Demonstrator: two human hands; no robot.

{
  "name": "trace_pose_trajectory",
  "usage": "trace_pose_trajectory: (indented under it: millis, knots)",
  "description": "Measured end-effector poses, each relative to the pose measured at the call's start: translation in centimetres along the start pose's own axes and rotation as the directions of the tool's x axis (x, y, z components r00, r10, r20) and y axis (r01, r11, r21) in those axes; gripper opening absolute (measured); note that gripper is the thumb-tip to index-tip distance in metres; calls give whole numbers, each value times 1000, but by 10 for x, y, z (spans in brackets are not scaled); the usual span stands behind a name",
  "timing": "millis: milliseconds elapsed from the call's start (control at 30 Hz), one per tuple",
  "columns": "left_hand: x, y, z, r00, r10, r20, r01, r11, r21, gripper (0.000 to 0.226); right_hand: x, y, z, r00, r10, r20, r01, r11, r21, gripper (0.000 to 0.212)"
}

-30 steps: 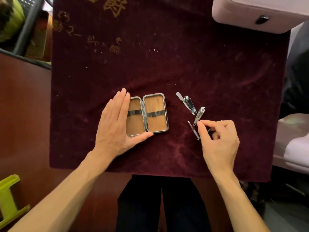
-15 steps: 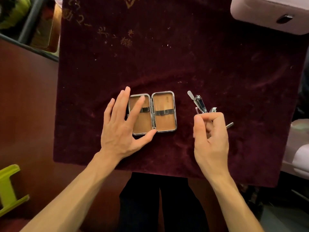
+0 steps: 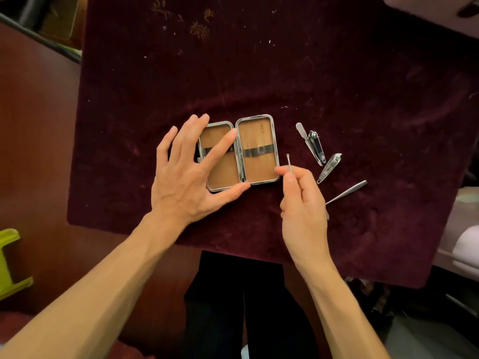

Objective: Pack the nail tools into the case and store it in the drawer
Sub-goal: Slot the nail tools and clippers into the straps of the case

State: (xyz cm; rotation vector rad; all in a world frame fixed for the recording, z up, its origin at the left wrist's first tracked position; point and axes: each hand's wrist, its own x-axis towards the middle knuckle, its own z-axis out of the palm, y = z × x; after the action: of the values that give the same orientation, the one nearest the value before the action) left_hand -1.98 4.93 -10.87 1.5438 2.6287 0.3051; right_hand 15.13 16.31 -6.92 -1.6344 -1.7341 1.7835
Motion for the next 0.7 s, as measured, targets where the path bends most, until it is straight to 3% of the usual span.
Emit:
trace_pose_trajectory:
  millis: [133, 333, 467, 567, 700]
  knots:
    - [0, 0, 2, 999, -25, -24, 25, 1000, -6, 87, -2, -4, -6, 995, -100, 12, 100, 992, -74, 29]
    - [-2, 1, 1, 996, -86, 2, 86, 996, 12, 87, 2, 1, -17, 991, -7, 132, 11, 999, -31, 45]
    - [-2, 0, -1, 995, -94, 17, 94, 996, 3, 81, 1, -3, -21, 978, -130, 162, 138, 990, -41, 32]
    - [-1, -1, 0, 994, -104, 28, 104, 994, 20, 81, 1, -4, -17, 985, -98, 143, 97, 995, 13, 6]
    - [-1, -1, 1, 995, -82, 58, 80, 996, 32, 82, 3, -4, -12, 996, -5, 92, 6, 1000, -3, 16]
